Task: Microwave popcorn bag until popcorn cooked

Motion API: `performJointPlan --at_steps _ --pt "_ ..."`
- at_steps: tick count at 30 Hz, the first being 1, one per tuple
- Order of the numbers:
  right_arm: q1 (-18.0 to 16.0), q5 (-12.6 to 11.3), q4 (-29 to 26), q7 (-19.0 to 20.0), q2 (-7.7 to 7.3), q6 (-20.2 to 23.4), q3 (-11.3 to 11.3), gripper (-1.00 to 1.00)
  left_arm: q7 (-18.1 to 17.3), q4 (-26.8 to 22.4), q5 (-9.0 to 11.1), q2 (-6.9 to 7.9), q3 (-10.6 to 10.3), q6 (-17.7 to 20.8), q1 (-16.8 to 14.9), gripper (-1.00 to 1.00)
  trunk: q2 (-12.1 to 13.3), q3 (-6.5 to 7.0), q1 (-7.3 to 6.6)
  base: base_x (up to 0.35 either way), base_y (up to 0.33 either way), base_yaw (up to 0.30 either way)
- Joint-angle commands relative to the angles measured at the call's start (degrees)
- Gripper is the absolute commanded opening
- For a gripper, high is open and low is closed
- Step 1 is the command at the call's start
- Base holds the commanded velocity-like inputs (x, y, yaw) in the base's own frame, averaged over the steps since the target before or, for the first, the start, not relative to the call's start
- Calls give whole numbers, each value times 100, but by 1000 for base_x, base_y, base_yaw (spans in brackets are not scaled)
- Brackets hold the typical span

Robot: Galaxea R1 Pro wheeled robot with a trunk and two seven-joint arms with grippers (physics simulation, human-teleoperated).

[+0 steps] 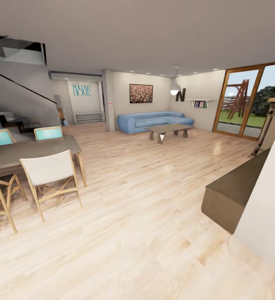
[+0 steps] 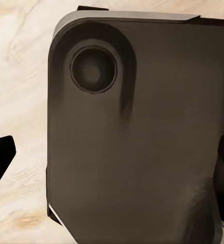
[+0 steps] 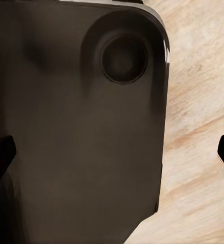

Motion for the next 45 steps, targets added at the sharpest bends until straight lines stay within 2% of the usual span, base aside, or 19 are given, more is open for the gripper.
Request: performJointPlan --at_steps 1,18,22,24,26,45 --pt "0 -1 0 -11 1 -21 -3 100 -1 -10 43 -1 13 -6 3 100 -2 -4 0 0 0 277" --pt "0 -8 7 -11 -22 -194 20 100 33 -12 79 -1 24 -12 3 100 -2 -4 0 0 0 277" --pt "0 -24 8 -11 -40 -346 20 100 42 -6 602 -1 13 -129 3 100 -2 -4 0 0 0 280" --pt "0 -32 8 -11 -62 -364 20 100 42 -2 740 2 8 -182 3 100 -2 -4 0 0 0 280" --pt "0 -42 8 -11 -73 -372 14 100 43 -1 786 0 8 -200 3 100 -2 -4 0 0 0 280" --pt "0 -67 8 -11 -96 -376 11 100 49 3 817 5 10 -208 3 100 -2 -4 0 0 0 280"
